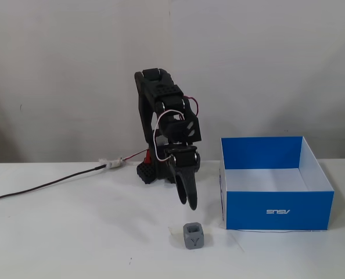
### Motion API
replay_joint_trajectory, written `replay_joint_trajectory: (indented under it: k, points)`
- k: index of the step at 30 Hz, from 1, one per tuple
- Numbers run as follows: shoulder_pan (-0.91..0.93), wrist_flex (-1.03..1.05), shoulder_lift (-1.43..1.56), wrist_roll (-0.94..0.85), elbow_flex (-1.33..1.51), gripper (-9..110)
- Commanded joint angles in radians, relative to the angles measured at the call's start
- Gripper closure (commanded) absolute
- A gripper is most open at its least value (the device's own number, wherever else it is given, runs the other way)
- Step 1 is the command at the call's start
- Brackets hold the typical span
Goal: Pick the gray block and keep it in the box.
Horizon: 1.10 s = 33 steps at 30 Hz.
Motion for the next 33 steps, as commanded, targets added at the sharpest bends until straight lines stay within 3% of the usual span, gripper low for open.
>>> replay_joint_trajectory:
  k: [1,8,12,14,23,27,33]
  points:
    - [0.0,-0.051,-0.032,0.003,-0.017,68]
    - [0.029,-0.183,-0.313,0.003,-0.08,66]
    - [0.052,-0.149,-0.497,-0.002,-0.229,69]
    - [0.048,-0.156,-0.497,-0.006,-0.235,78]
    - [0.029,-0.155,-0.497,-0.014,-0.233,89]
    - [0.028,-0.15,-0.508,-0.015,-0.241,101]
    - [0.069,0.038,-0.272,-0.015,-0.324,101]
